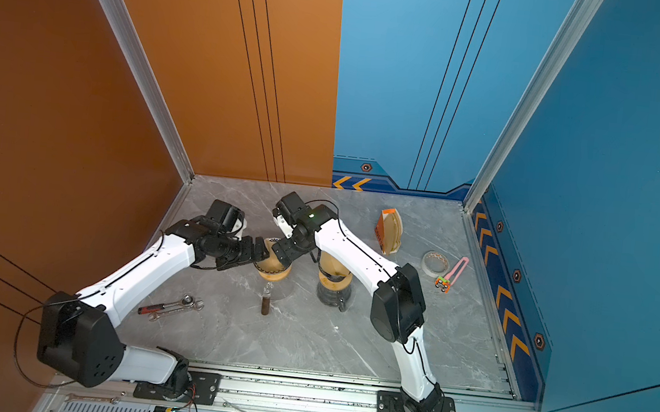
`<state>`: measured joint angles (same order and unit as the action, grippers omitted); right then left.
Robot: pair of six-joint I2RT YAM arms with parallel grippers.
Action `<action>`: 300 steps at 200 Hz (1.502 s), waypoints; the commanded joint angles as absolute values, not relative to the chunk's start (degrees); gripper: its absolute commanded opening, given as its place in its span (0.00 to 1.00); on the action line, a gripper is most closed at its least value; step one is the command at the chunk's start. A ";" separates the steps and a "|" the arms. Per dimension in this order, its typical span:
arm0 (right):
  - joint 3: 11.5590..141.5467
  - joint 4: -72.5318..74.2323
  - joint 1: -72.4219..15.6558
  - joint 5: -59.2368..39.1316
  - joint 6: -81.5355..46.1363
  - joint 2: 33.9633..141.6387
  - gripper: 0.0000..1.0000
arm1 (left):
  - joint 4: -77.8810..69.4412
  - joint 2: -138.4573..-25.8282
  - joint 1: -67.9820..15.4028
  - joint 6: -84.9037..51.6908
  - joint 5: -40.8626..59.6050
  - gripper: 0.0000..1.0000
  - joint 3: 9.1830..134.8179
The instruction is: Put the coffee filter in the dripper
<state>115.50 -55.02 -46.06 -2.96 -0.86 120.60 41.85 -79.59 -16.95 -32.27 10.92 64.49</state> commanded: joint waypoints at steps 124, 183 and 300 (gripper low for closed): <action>117.69 -55.95 -45.44 -10.72 -2.05 119.14 0.93 | 43.39 -80.19 -17.20 -31.20 9.92 0.98 66.37; 118.77 -54.33 -44.91 -11.67 -3.90 120.38 0.93 | 43.42 -79.52 -17.20 -31.37 9.84 0.98 66.19; 118.93 -51.71 -44.85 -2.21 -7.40 122.30 0.92 | 43.42 -78.81 -17.31 -31.72 10.11 0.98 65.62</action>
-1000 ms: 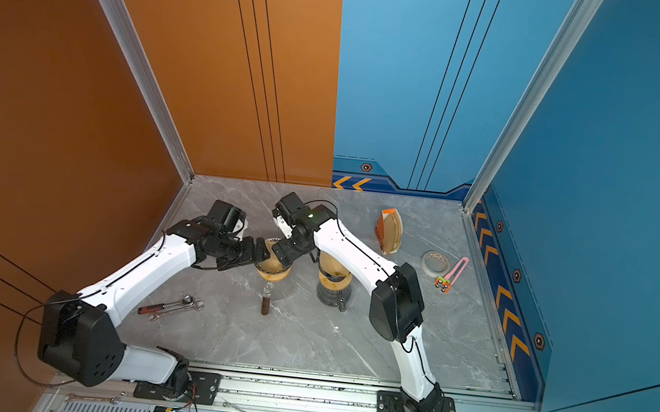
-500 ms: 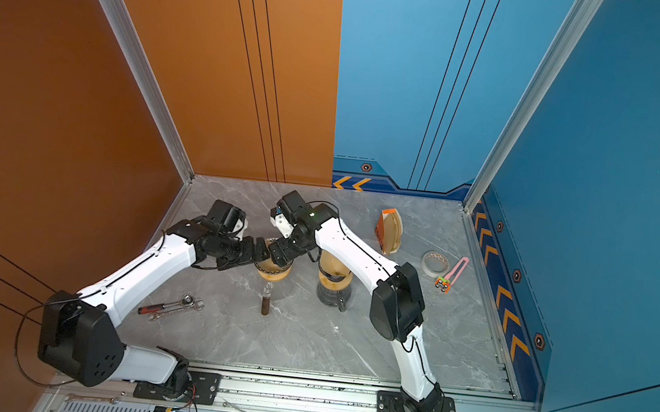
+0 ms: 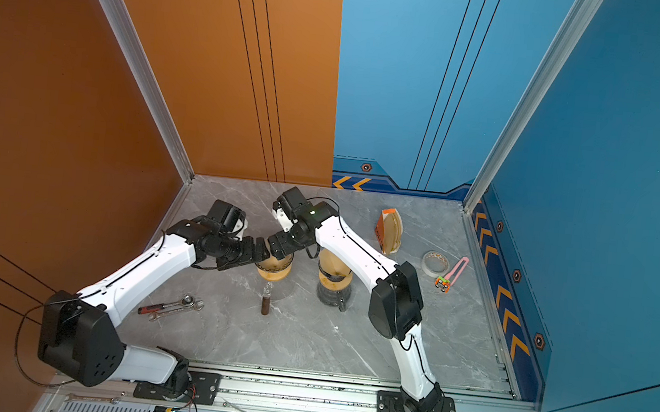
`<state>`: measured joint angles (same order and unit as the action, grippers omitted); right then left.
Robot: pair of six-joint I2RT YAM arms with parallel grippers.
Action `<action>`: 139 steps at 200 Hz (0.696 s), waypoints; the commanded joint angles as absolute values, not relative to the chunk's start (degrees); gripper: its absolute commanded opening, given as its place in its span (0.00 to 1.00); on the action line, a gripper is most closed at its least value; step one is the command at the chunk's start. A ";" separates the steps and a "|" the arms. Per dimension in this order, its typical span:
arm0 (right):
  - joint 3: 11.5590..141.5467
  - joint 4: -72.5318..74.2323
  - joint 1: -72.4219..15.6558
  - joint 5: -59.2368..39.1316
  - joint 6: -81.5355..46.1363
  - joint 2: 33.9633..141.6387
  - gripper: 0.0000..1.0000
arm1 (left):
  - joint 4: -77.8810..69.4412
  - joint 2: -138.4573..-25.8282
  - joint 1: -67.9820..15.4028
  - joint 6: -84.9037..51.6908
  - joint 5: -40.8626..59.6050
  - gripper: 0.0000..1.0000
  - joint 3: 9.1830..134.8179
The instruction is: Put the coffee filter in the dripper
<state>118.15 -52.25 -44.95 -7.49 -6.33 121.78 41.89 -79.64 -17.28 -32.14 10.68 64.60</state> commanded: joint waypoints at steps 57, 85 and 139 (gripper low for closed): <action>117.78 -51.96 -45.35 -1.05 -6.49 121.18 0.92 | 43.42 -78.74 -17.31 -31.72 10.02 0.98 65.57; 117.42 -52.75 -45.34 -7.73 -5.87 120.33 0.92 | 43.42 -78.40 -17.22 -31.60 9.96 0.98 65.29; 117.57 -56.69 -45.38 -12.06 -4.99 121.15 0.92 | 43.41 -77.43 -17.23 -31.80 9.98 0.98 64.99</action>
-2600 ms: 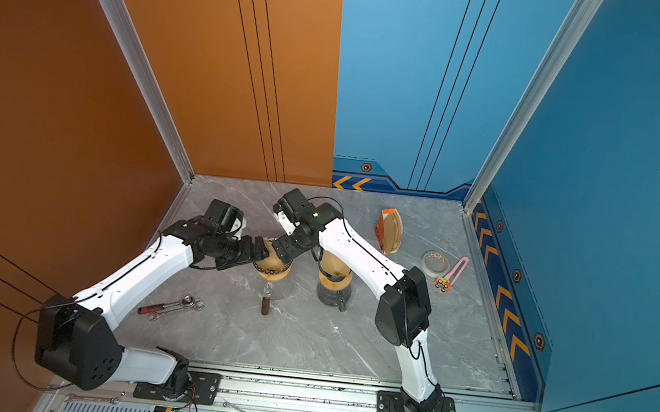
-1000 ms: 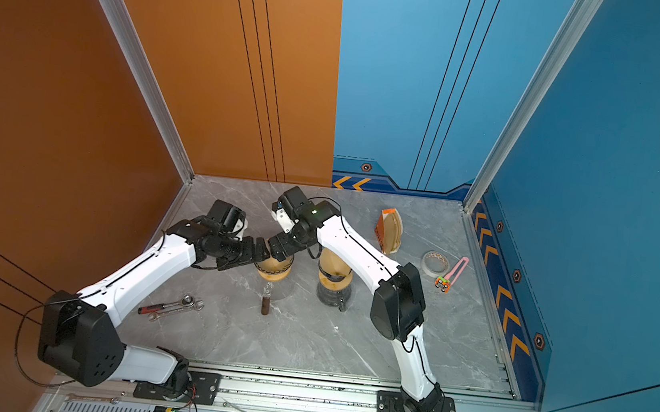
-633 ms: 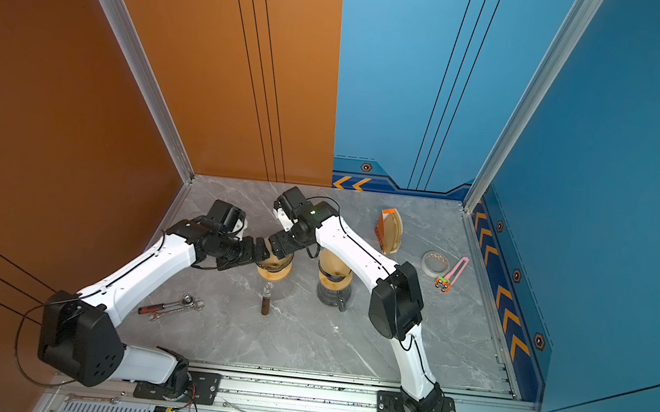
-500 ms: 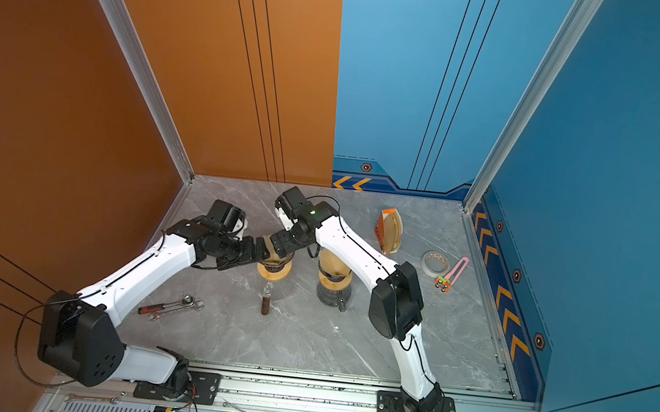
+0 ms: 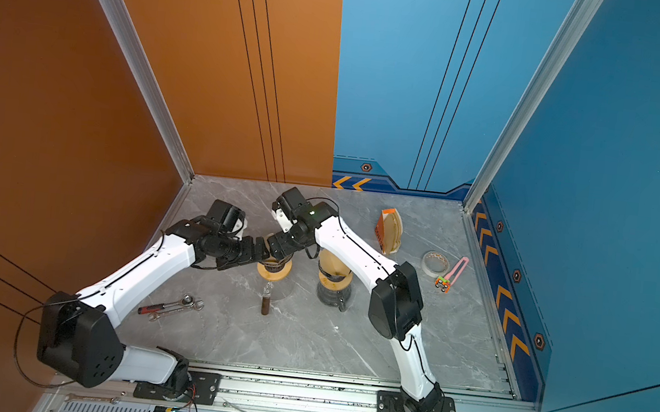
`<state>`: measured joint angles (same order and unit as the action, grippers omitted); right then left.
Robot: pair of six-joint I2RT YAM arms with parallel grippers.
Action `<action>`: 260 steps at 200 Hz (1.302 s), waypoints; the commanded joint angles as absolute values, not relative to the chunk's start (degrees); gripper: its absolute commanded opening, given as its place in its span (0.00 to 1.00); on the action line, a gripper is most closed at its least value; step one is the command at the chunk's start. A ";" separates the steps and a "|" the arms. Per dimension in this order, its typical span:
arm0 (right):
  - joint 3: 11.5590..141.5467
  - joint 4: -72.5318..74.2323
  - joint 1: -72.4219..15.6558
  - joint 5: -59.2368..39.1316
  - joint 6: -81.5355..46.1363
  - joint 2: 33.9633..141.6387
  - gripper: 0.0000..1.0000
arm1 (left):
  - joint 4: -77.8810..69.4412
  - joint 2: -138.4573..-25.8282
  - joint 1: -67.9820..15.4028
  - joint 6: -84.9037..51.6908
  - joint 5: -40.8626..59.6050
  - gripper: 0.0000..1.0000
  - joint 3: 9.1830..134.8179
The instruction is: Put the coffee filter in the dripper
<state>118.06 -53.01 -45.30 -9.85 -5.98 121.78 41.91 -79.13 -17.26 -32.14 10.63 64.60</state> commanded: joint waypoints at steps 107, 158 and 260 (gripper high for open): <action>118.99 -57.73 -45.92 -7.35 -5.53 123.79 0.92 | 43.37 -76.81 -17.14 -32.00 9.79 0.98 63.03; 119.44 -58.01 -45.94 -6.51 -5.43 124.71 0.92 | 43.38 -77.25 -16.22 -31.52 9.77 0.98 62.70; 121.05 -58.32 -45.36 -8.44 -5.94 124.76 0.92 | 43.29 -78.57 -15.82 -31.15 9.69 0.98 63.19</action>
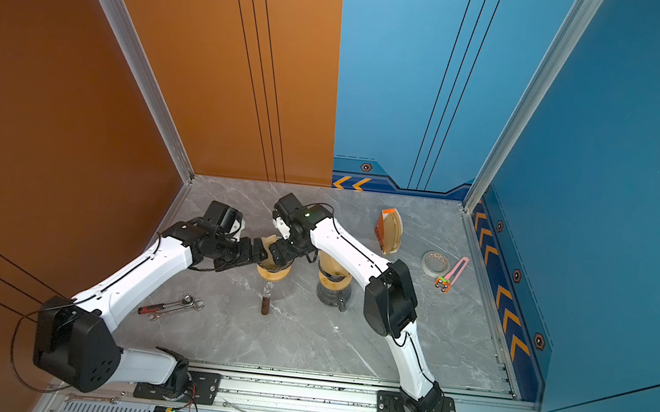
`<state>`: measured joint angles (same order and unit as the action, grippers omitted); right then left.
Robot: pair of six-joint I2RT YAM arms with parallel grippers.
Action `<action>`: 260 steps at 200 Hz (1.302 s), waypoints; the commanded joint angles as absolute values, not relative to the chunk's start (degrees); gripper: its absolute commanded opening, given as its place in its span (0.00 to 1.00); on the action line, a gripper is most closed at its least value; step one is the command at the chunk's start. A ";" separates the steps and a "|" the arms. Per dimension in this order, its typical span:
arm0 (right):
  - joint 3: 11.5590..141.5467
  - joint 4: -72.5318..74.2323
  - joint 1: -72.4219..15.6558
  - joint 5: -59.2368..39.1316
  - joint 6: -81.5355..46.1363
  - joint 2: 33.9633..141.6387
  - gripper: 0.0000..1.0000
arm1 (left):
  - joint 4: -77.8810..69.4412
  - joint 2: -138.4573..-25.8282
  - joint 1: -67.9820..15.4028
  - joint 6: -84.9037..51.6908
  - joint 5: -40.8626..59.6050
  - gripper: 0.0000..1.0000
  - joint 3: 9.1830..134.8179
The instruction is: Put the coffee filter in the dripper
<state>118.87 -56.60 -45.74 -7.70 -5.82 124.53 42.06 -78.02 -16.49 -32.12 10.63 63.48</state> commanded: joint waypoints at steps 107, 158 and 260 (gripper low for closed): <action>121.77 -58.27 -42.89 -11.50 -7.61 123.07 0.91 | 43.19 -79.19 -15.82 -31.22 9.96 0.98 63.84; 121.38 -58.27 -42.89 -11.08 -7.69 124.34 0.91 | 42.70 -79.27 -15.47 -31.20 10.06 0.98 62.85; 119.36 -58.18 -43.52 -10.03 -7.26 124.80 0.91 | 42.18 -78.66 -14.94 -31.35 10.10 0.98 61.16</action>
<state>120.38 -56.60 -43.13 -11.79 -6.48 124.42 41.36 -78.65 -15.42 -32.12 10.72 62.17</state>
